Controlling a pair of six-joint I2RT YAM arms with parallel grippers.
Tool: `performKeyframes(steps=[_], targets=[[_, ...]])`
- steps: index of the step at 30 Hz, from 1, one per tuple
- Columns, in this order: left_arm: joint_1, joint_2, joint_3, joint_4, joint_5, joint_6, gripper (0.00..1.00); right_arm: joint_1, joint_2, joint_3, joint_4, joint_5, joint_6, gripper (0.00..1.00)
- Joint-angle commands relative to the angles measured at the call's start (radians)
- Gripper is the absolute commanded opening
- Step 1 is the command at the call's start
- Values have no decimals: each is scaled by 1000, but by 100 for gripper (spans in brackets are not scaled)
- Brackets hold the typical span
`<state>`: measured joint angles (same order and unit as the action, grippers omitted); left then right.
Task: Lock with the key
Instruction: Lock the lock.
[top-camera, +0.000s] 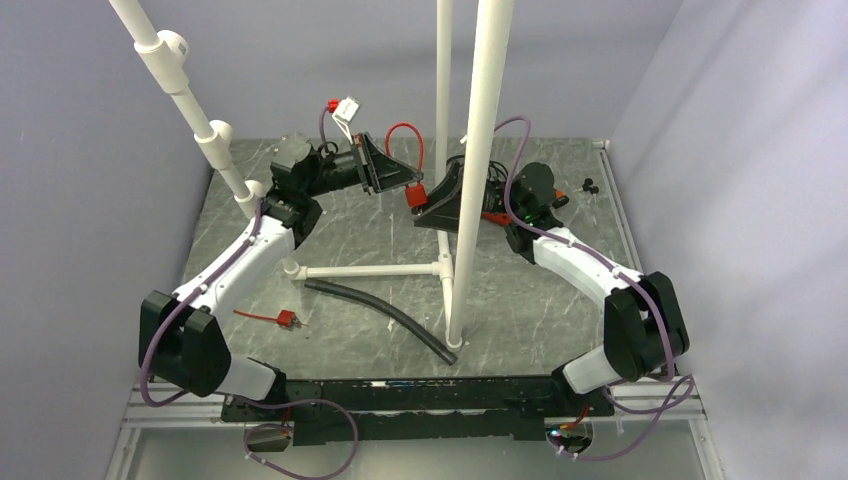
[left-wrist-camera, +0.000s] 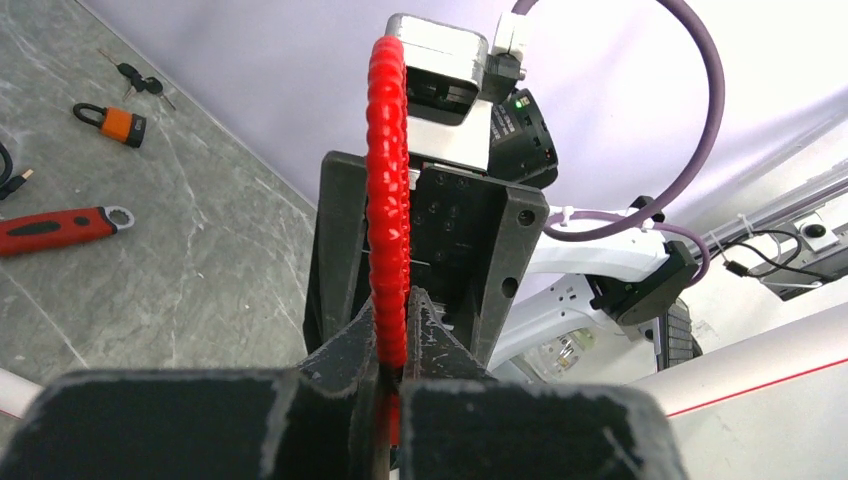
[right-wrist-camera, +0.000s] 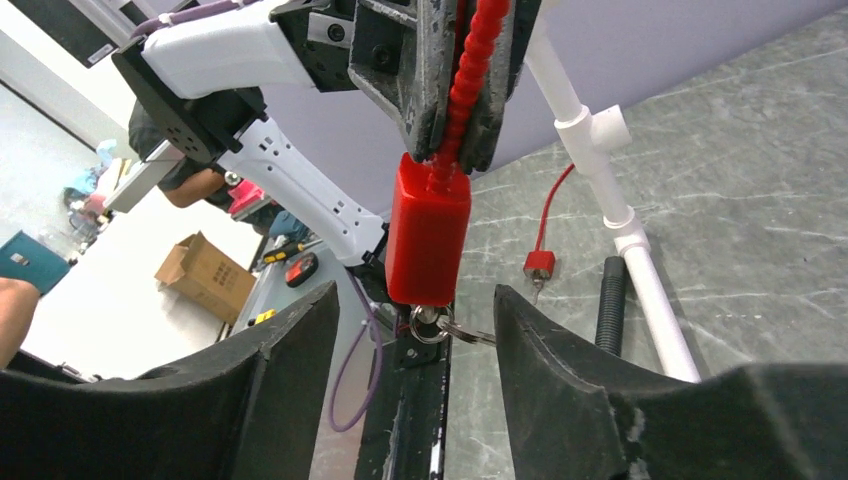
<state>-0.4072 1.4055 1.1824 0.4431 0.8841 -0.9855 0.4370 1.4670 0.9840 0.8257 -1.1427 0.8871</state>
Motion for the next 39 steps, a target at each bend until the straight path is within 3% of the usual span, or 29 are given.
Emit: performKeyframes(steps=[1,6,8,14,21,30,35,39], targets=[[-2,4,53,78,-22,-35,0,8,13,43,89,26,21,56],[-2,3,48,77,-31,-25,0,14,23,47,109,44,37,28],[-1,2,46,76,-35,-13,0,14,22,43,95,54,30,22],[-1,-41,36,-51,-139,100,0,14,-33,28,-134,155,-144,1],[0,-71,33,-131,-234,217,0,16,-70,11,-256,204,-247,0],[50,-3,58,78,-144,56,0,24,-53,-72,-137,94,-161,0],[50,7,82,122,-125,33,0,39,-29,-118,-8,61,-36,0],[50,5,80,107,-111,40,0,41,-29,-115,2,69,-29,0]])
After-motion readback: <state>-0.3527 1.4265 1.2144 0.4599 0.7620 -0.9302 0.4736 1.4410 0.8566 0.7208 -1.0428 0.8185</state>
